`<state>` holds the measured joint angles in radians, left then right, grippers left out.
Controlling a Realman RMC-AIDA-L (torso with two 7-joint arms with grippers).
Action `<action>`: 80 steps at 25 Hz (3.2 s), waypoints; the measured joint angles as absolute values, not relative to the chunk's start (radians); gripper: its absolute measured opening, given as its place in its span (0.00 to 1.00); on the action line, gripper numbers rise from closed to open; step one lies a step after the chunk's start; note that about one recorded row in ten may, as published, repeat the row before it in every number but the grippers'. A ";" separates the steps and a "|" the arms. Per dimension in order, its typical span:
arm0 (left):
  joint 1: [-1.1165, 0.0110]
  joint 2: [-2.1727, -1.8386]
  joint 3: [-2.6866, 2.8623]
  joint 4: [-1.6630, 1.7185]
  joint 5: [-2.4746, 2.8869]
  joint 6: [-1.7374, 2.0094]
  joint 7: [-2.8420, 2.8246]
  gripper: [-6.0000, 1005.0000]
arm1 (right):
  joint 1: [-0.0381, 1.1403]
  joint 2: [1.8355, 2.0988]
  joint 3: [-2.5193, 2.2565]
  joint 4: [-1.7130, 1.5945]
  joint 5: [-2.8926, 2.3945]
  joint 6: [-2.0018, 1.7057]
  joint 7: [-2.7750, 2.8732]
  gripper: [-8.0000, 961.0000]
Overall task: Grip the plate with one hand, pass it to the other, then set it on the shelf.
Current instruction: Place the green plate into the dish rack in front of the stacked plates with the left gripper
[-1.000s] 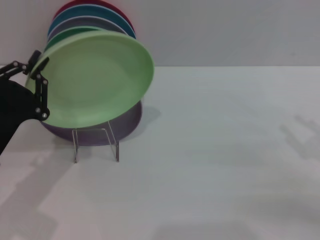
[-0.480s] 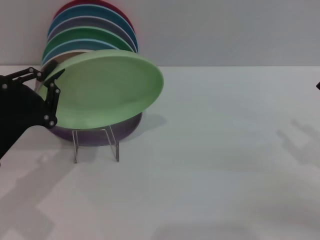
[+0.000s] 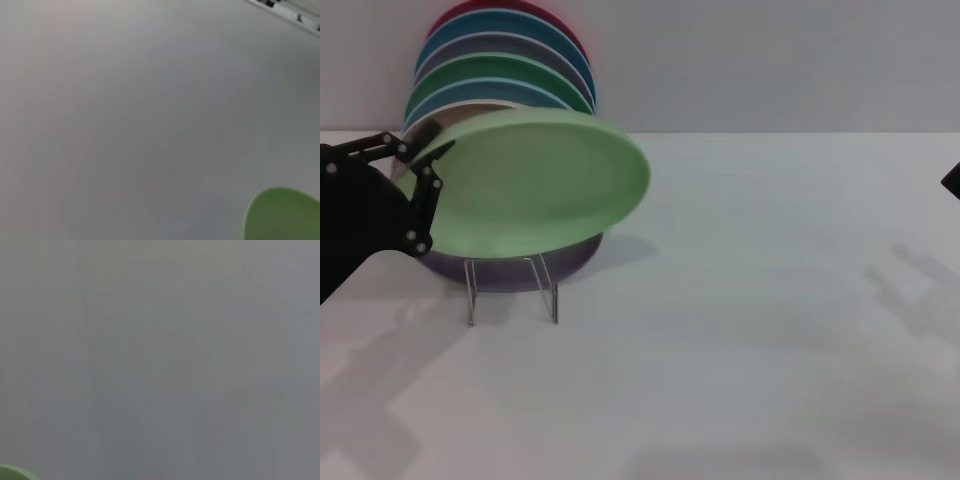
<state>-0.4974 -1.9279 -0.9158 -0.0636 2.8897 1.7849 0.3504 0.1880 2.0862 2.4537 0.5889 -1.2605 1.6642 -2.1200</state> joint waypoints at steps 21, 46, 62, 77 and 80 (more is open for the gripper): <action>-0.548 -1.903 -0.896 -0.016 2.890 1.777 0.350 0.13 | 0.189 2.085 2.453 0.588 -1.257 1.695 -2.120 0.61; -0.555 -1.903 -0.887 -0.012 2.888 1.670 0.355 0.17 | 0.196 2.083 2.453 0.589 -1.261 1.686 -2.121 0.61; -0.536 -2.000 -1.029 -0.024 2.882 1.580 0.484 0.20 | 0.204 2.080 2.454 0.589 -1.261 1.683 -2.131 0.64; -0.504 -2.031 -1.027 -0.022 2.887 1.532 0.592 0.49 | 0.206 2.080 2.454 0.594 -1.261 1.676 -2.132 0.66; -0.493 -2.043 -1.025 -0.023 2.888 1.518 0.615 0.54 | 0.206 2.080 2.454 0.594 -1.261 1.677 -2.132 0.67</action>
